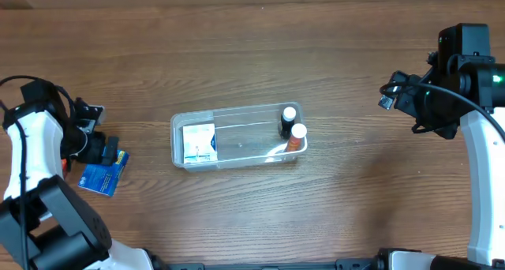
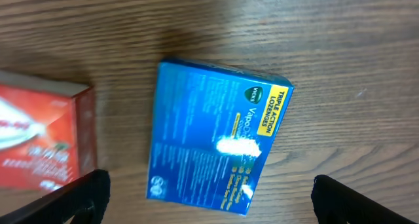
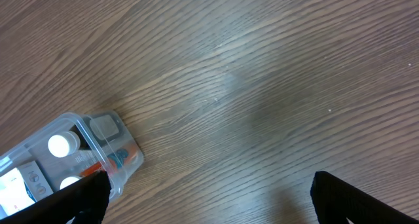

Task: Pack container
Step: 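Grasp the blue Vicks VapoDrops box with the left gripper and lift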

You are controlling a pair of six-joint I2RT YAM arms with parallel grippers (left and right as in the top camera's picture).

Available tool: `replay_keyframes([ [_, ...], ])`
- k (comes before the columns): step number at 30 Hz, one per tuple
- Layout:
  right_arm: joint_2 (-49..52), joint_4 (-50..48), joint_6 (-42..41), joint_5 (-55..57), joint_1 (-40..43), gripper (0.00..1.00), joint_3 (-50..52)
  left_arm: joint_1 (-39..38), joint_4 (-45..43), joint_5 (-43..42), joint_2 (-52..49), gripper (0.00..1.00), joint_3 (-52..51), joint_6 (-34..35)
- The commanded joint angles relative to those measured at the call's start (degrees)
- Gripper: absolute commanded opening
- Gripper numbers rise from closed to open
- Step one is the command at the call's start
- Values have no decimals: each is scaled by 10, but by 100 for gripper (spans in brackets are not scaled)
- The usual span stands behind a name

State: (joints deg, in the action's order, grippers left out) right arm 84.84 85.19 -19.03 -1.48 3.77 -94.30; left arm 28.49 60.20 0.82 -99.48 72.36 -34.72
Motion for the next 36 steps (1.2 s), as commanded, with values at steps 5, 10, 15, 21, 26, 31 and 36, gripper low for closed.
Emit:
replay_keyframes([
  [5, 1, -2, 9, 3, 2, 100, -1, -4, -10, 4, -66, 100, 0, -37],
  [10, 1, -2, 10, 3, 2, 100, -1, -4, -24, 27, -82, 100, 0, -15],
  [15, 1, -2, 11, 3, 2, 100, -1, -5, -24, 19, -100, 100, 0, -15],
  [21, 1, -5, 11, 3, 2, 100, -1, -4, -24, 6, -117, 100, 0, -5],
  [26, 1, -5, 11, 3, 2, 100, -1, -4, -22, 7, -134, 100, 0, 25],
  [31, 1, -4, 13, 3, 2, 100, -1, -4, -16, 23, -137, 100, -3, 40],
  [36, 1, -2, 13, 3, 2, 100, -1, -4, -23, 42, -137, 100, -20, 52],
])
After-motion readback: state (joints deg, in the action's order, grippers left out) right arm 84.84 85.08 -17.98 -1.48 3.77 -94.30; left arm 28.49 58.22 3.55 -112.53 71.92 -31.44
